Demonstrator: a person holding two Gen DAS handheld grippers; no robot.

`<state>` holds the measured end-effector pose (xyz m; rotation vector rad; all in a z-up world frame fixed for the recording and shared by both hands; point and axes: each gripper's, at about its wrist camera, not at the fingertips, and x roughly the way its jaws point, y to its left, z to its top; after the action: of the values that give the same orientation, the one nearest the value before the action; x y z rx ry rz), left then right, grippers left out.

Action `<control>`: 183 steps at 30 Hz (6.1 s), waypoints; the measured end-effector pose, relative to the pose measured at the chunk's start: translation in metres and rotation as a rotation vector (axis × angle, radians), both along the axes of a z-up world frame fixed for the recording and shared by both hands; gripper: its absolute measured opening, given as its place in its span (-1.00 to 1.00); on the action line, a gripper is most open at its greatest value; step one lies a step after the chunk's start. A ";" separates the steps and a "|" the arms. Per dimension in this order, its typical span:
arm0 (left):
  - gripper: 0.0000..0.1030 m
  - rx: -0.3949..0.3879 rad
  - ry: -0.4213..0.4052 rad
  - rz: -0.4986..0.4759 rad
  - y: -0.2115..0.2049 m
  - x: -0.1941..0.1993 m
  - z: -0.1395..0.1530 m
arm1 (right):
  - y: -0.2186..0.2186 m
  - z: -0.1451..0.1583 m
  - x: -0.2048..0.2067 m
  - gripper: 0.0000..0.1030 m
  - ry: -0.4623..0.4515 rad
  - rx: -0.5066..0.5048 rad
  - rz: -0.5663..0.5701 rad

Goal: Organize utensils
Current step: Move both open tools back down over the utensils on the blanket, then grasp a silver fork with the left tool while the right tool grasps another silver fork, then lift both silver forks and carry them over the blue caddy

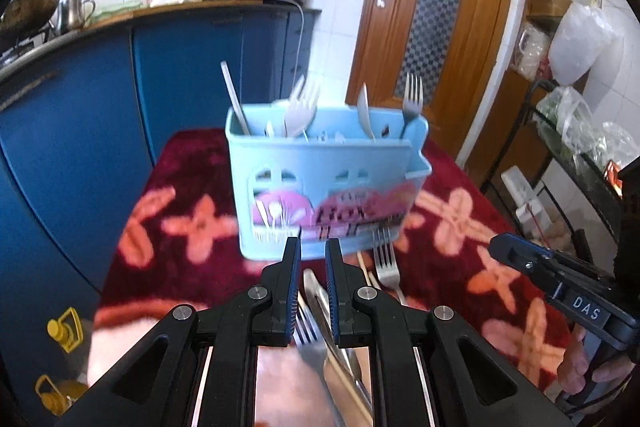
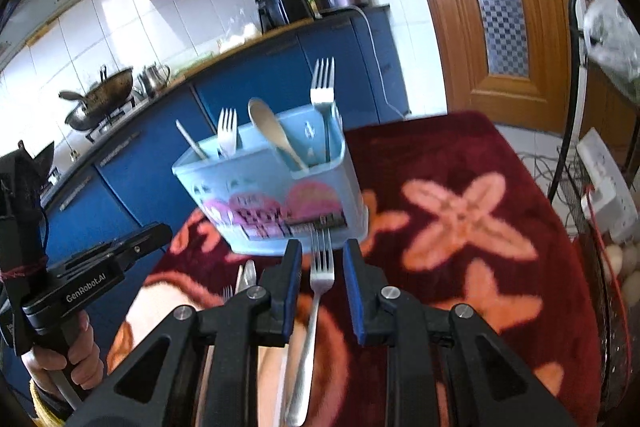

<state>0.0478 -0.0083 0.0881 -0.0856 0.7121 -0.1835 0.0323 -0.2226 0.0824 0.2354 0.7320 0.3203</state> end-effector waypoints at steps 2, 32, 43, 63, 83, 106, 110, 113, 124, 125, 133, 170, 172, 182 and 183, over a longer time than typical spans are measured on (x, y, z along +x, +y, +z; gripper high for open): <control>-0.76 -0.005 0.023 -0.004 -0.001 -0.002 -0.007 | 0.001 -0.008 -0.002 -0.54 0.026 -0.007 0.005; -0.16 -0.007 0.227 -0.007 -0.003 0.011 -0.091 | -0.002 -0.040 -0.010 -0.54 0.132 -0.021 0.031; -0.41 0.053 0.167 -0.022 -0.017 0.007 -0.096 | -0.001 -0.043 -0.009 -0.54 0.140 -0.022 0.034; -0.50 -0.027 0.182 0.064 0.020 0.011 -0.093 | 0.009 -0.048 0.017 -0.53 0.155 -0.045 0.059; -0.49 -0.128 0.187 0.050 0.032 0.014 -0.097 | 0.038 -0.079 0.087 -0.44 0.215 -0.046 0.146; -0.56 -0.274 0.106 -0.039 0.031 0.000 -0.077 | 0.011 -0.033 0.033 -0.89 0.017 0.035 0.085; -0.56 -0.297 0.051 -0.060 0.031 -0.009 -0.063 | 0.007 -0.016 0.017 -0.89 -0.049 0.026 0.056; -0.57 -0.321 0.017 -0.066 0.034 -0.015 -0.053 | 0.002 -0.005 0.010 -0.89 -0.087 0.043 0.036; -0.59 -0.372 -0.055 -0.092 0.038 -0.030 -0.034 | -0.002 0.030 -0.015 -0.89 -0.244 -0.013 -0.026; -0.59 -0.379 -0.062 -0.094 0.039 -0.031 -0.032 | -0.002 0.033 -0.017 -0.89 -0.255 -0.020 -0.031; -0.99 -0.399 -0.124 -0.111 0.043 -0.033 -0.009 | -0.005 0.052 -0.015 -0.89 -0.311 -0.035 -0.053; -0.99 -0.198 -0.432 -0.040 0.040 0.053 0.155 | 0.012 0.142 0.073 -0.90 -0.508 -0.247 -0.159; -0.99 -0.181 -0.425 -0.029 0.037 0.061 0.148 | 0.018 0.137 0.079 -0.90 -0.514 -0.260 -0.156; -0.99 -0.196 -0.341 -0.024 0.040 0.089 0.093 | 0.035 0.090 0.095 -0.89 -0.455 -0.298 -0.110; -0.99 -0.201 -0.330 -0.026 0.040 0.090 0.087 | 0.036 0.086 0.095 -0.89 -0.447 -0.296 -0.110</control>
<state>0.1378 0.0317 0.1750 -0.2330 0.3646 -0.2864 0.1277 -0.1869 0.1688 -0.0773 0.3157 0.1478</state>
